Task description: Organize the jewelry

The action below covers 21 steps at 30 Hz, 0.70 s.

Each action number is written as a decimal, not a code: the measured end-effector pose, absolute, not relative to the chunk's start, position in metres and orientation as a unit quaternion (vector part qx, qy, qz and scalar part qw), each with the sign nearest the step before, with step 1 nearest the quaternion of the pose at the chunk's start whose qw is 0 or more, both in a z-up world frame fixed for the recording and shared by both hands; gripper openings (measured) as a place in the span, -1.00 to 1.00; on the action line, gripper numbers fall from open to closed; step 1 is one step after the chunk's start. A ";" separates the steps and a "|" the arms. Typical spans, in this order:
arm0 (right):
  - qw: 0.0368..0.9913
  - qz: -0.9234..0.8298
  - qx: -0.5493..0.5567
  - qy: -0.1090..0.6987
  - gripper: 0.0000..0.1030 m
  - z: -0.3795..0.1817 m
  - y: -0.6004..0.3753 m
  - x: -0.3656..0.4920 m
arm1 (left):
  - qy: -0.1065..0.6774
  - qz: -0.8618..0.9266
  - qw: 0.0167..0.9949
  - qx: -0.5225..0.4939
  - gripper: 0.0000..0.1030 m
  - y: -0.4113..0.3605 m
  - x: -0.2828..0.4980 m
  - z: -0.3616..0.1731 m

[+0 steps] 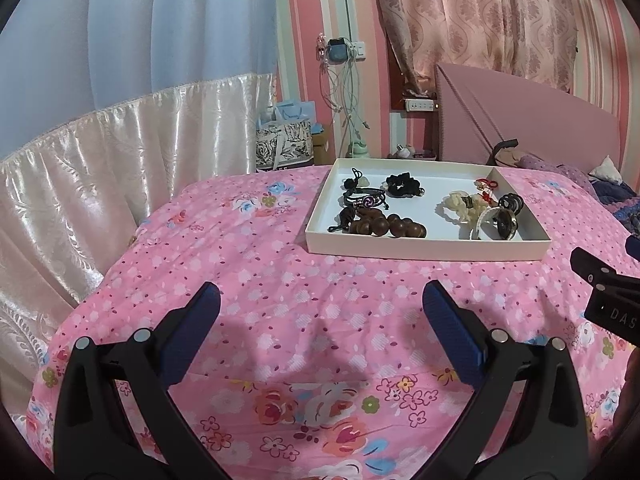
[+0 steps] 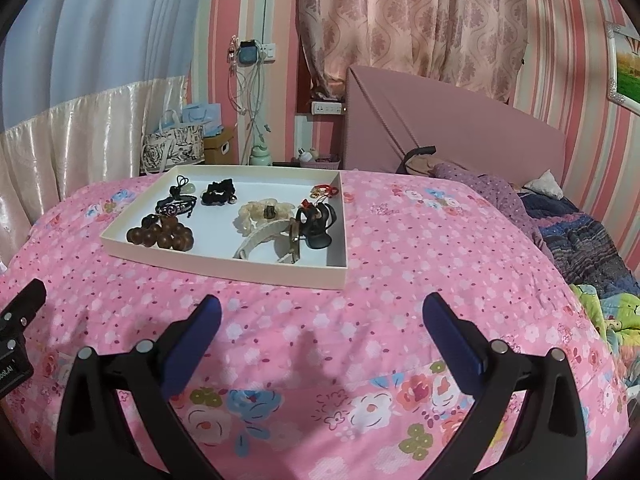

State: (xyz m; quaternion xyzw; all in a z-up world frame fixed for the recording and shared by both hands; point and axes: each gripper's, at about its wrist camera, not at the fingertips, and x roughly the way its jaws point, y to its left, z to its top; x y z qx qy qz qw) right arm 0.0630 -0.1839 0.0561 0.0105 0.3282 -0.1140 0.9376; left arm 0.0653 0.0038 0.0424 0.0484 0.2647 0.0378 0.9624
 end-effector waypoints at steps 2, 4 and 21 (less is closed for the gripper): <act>0.938 -0.115 0.010 0.328 0.95 0.056 -0.184 0.063 | 0.264 0.038 0.962 0.048 0.94 0.004 0.065 0.043; 0.938 -0.118 0.011 0.327 0.95 0.056 -0.185 0.063 | 0.262 0.039 0.963 0.048 0.94 0.004 0.065 0.043; 0.937 -0.119 0.012 0.327 0.95 0.056 -0.188 0.062 | 0.257 0.045 0.964 0.048 0.94 0.004 0.062 0.043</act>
